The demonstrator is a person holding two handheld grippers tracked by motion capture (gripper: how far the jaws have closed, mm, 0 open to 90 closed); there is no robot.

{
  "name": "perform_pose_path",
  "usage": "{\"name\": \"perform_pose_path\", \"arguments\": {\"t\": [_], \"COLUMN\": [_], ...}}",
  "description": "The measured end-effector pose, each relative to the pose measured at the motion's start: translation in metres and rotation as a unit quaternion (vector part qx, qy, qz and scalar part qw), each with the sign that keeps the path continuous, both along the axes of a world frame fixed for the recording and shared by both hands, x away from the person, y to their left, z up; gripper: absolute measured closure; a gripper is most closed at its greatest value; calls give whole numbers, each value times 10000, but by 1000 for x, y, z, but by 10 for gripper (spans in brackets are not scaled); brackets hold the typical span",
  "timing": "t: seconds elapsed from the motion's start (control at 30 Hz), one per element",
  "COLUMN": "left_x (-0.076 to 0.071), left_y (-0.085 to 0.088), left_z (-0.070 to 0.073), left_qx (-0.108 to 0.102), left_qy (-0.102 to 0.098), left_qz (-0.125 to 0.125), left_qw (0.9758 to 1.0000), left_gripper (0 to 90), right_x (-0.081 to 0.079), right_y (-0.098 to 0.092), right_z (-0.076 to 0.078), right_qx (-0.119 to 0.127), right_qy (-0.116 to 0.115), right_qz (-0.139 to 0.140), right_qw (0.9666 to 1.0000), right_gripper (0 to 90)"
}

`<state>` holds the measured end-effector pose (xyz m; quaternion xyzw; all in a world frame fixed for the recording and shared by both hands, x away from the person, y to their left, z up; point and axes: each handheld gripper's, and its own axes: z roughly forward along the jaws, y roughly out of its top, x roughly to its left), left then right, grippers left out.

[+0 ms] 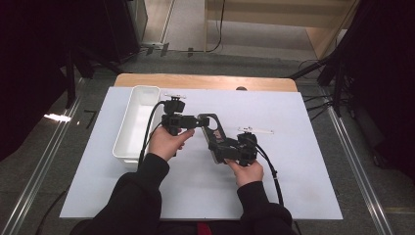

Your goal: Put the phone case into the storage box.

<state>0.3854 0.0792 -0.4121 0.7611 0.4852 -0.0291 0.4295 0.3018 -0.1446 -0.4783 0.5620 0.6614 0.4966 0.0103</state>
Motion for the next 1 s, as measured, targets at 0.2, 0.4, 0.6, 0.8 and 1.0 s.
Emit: {"name": "perform_pose_path", "arguments": {"t": [0.2,0.4,0.6,0.8,1.0], "left_x": [4,8,10,11,11], "left_y": [-4,-4,-4,-6,-9], "left_z": [-3,-3,-3,-3,-2], "left_qx": [10,-101,-173,-89,-168], "left_qy": [101,209,307,337,369], "left_qz": [56,147,274,391,506], "left_qw": [9999,9996,9990,9986,9979], "left_gripper": [270,293,313,347,386], "right_x": [1,1,0,0,-1], "right_y": [1,2,4,5,7], "right_z": [-1,-2,-2,-3,-5], "right_qx": [38,81,122,184,218], "right_qy": [-19,-47,-106,-106,-134], "right_qz": [-49,-111,-184,-217,-246], "right_qw": [10000,9999,9997,9995,9994], "right_gripper": [108,108,108,108,108]}}
